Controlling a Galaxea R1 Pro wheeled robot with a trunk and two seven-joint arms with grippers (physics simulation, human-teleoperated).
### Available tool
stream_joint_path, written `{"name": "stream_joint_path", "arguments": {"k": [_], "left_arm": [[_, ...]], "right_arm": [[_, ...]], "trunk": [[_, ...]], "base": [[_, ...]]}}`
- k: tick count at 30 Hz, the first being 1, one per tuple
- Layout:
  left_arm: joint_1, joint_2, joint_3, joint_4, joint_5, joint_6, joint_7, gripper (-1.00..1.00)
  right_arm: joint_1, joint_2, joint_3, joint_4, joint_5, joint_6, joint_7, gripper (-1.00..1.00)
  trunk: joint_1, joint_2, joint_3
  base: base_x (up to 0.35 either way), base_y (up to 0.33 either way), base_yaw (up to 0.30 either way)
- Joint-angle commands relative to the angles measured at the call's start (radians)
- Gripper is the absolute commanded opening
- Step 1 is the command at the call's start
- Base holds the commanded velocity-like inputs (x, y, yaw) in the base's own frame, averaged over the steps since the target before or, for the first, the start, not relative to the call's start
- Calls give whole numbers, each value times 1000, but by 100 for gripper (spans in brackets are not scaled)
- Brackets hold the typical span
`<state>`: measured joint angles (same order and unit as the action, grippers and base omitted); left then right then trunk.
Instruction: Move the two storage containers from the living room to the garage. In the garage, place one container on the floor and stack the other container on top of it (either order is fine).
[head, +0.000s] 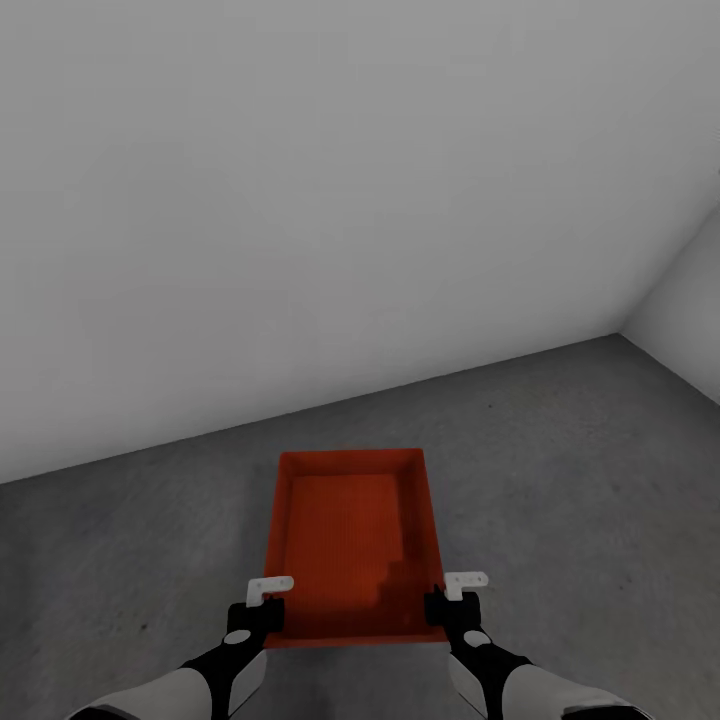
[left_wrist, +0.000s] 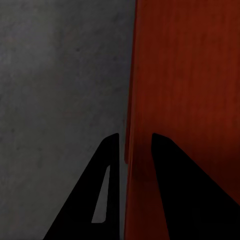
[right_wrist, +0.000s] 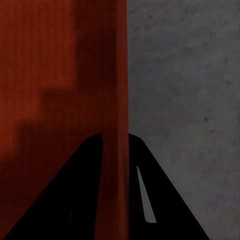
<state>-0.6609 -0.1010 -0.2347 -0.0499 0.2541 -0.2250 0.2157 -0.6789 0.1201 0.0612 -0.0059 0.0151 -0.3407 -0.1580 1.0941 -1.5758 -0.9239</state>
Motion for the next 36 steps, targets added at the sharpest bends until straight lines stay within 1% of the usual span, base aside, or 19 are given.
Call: {"name": "stream_joint_path", "arguments": {"k": [1,36], "left_arm": [[0,0,-21,-1,5,-65,19,-100],[-1,0,-20,-1,8,-65,19,-100]], "right_arm": [[-1,27,-57,4,-37,-8,-9,-100],[-1,27,-57,4,-37,-8,-9,-100]], "trunk": [[0,0,-1],[0,0,-1]], "base": [[0,0,0],[0,9,0]]}}
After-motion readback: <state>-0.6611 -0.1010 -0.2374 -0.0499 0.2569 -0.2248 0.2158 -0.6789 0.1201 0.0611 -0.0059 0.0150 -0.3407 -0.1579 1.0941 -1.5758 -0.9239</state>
